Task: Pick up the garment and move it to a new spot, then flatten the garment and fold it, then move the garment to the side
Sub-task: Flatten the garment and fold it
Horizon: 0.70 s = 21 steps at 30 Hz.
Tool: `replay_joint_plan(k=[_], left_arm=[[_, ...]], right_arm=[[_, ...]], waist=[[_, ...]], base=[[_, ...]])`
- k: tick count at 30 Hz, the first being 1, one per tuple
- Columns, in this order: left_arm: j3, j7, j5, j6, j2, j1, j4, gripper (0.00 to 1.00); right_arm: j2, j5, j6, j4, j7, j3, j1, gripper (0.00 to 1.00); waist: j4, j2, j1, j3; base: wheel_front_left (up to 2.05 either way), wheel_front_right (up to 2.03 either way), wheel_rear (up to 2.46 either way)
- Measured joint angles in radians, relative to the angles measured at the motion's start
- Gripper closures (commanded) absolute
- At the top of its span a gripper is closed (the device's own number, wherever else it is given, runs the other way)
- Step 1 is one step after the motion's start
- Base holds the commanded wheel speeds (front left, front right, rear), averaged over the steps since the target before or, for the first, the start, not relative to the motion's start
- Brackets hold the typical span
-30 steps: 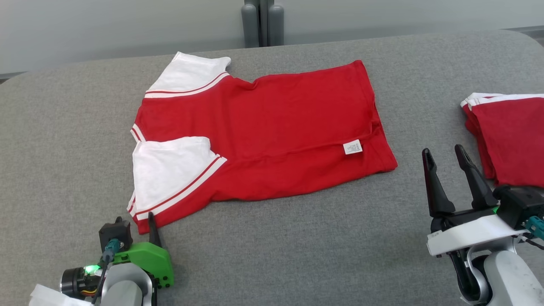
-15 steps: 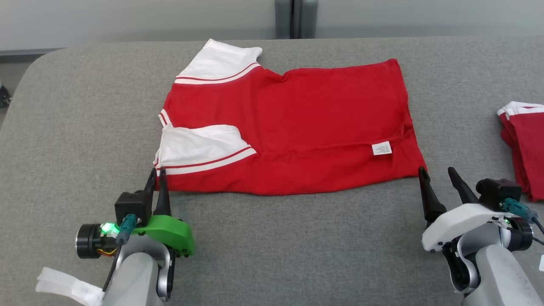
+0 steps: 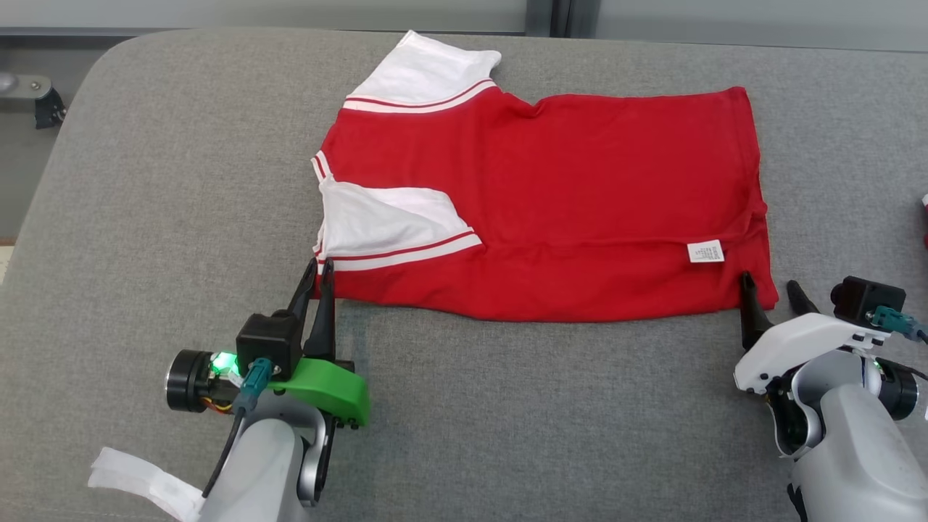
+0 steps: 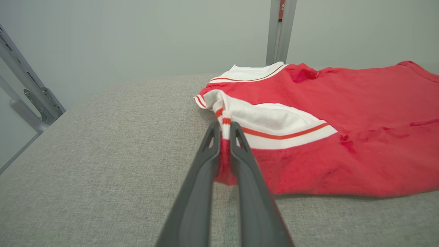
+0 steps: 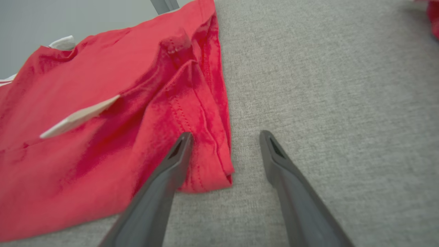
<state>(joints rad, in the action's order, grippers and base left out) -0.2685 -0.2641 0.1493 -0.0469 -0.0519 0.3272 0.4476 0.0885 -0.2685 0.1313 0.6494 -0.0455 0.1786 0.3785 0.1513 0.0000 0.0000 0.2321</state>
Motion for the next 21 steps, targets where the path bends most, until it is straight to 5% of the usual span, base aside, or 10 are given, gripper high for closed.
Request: replay_joint_plan(k=[3, 4, 5, 21], left_arm=[[-0.005, 0.0, 0.001, -0.001, 0.0, -0.003, 0.0, 1.0], [-0.005, 0.0, 0.001, -0.002, 0.0, -0.004, 0.002, 1.0], [-0.005, 0.0, 0.001, -0.002, 0.0, -0.005, 0.005, 1.0], [0.029, 0.0, -0.008, -0.004, -0.018, -0.065, 0.108, 1.0]], right_arm=[[0.0, 0.009, 0.0, 0.029, -0.003, 0.001, 0.018, 0.0], [-0.001, 0.009, 0.0, 0.041, -0.003, 0.0, 0.023, 0.69], [0.0, 0.009, 0.0, 0.048, -0.003, -0.001, 0.026, 1.0], [0.017, -0.013, 0.001, 0.012, -0.027, -0.043, -0.063, 1.0]], waist=[[0.003, 0.0, 0.0, 0.003], [0.002, 0.0, 0.0, 0.001], [0.0, 0.0, 0.0, 0.0], [-0.049, 0.0, 0.0, -0.092]], base=[[0.0, 0.0, 0.0], [0.0, 0.0, 0.0], [0.0, 0.0, 0.0], [0.0, 0.0, 0.0]])
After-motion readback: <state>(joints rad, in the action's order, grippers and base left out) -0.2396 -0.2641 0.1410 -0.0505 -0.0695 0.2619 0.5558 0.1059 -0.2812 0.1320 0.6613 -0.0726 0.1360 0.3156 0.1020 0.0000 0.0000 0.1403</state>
